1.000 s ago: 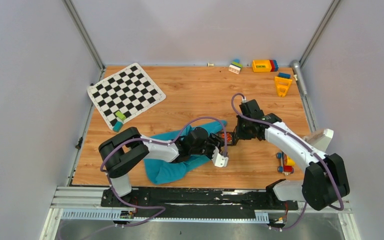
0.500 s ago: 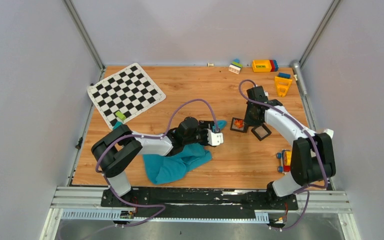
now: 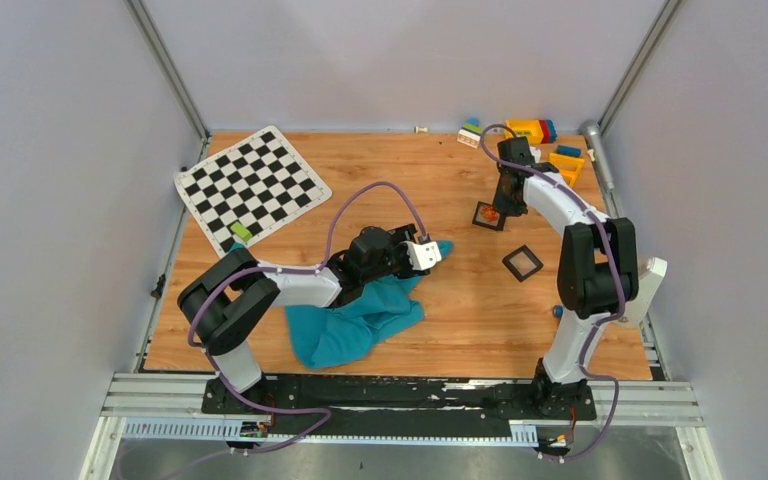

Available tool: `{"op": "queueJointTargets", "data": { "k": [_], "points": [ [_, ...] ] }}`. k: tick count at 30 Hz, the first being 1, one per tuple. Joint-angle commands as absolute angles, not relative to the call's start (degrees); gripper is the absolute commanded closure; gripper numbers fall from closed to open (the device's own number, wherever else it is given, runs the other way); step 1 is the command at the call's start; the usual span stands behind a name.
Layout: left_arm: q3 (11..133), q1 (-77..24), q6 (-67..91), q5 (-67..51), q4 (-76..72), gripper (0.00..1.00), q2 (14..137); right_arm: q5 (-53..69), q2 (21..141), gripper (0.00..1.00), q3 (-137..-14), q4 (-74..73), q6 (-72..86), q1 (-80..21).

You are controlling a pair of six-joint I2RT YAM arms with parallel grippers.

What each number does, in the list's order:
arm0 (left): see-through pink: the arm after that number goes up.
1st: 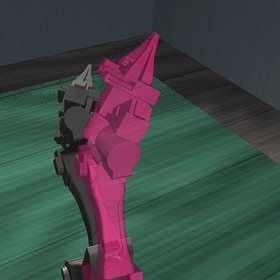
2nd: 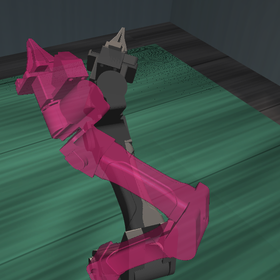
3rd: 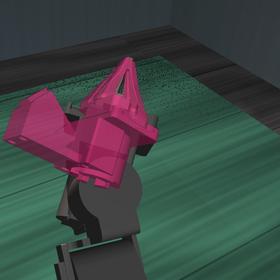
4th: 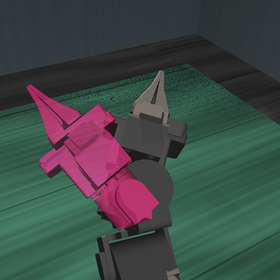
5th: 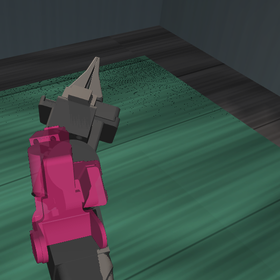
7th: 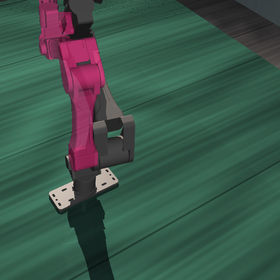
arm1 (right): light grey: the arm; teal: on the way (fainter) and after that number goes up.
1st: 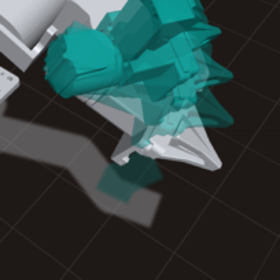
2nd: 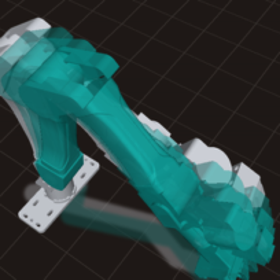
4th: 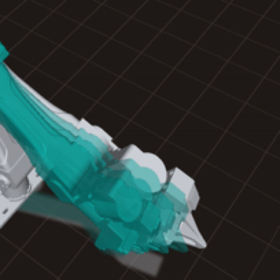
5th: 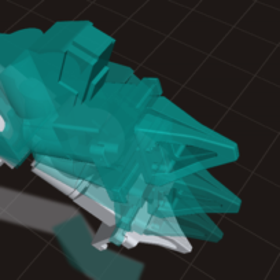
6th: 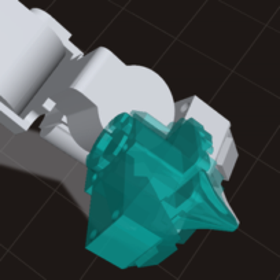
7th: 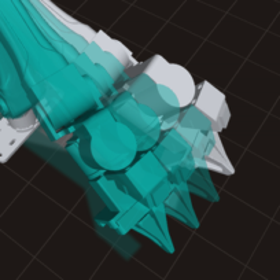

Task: Remove the brooch from the garment
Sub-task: Place the brooch in the brooch box, then close the brooch box at the center of the board.

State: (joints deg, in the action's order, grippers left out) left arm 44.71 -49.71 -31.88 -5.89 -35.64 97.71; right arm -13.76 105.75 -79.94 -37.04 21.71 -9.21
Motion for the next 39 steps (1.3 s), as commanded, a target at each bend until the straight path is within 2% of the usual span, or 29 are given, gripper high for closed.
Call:
{"op": "queueJointTargets", "data": {
  "k": [1, 3, 6, 19, 26, 30, 34, 39],
  "points": [
    [45.0, -49.4, -29.7, -5.3, -37.2, 0.31, 95.8, -15.4, 110.6, 0.67, -83.9, -36.2, 19.8, -9.5],
    [45.1, -49.4, -29.6, -5.5, -37.0, 0.31, 95.9, -16.1, 111.2, 0.52, -84.8, -36.4, 19.5, -10.3],
    [45.4, -49.4, -29.5, -6.1, -36.6, 0.31, 96.2, -17.0, 110.5, 0.44, -85.2, -36.7, 19.3, -11.0],
    [45.8, -49.4, -28.5, -6.2, -36.8, 0.31, 96.9, -20.3, 107.0, 0.48, -83.6, -36.7, 19.5, -11.1],
    [46.2, -49.4, -28.0, -6.5, -36.6, 0.32, 97.6, -20.5, 107.5, 0.67, -84.2, -36.7, 19.4, -11.7],
    [46.3, -49.4, -27.9, -6.6, -36.4, 0.33, 97.8, -23.3, 107.7, 0.67, -84.2, -36.9, 19.0, -13.3],
    [46.4, -49.4, -27.8, -6.8, -36.3, 0.33, 98.0, -27.9, 108.6, 0.59, -85.3, -38.7, 18.9, -14.8],
    [46.6, -49.4, -27.8, -7.2, -35.8, 0.34, 98.1, -29.7, 109.9, 0.62, -86.7, -39.6, 18.4, -16.2]
  ]
}}
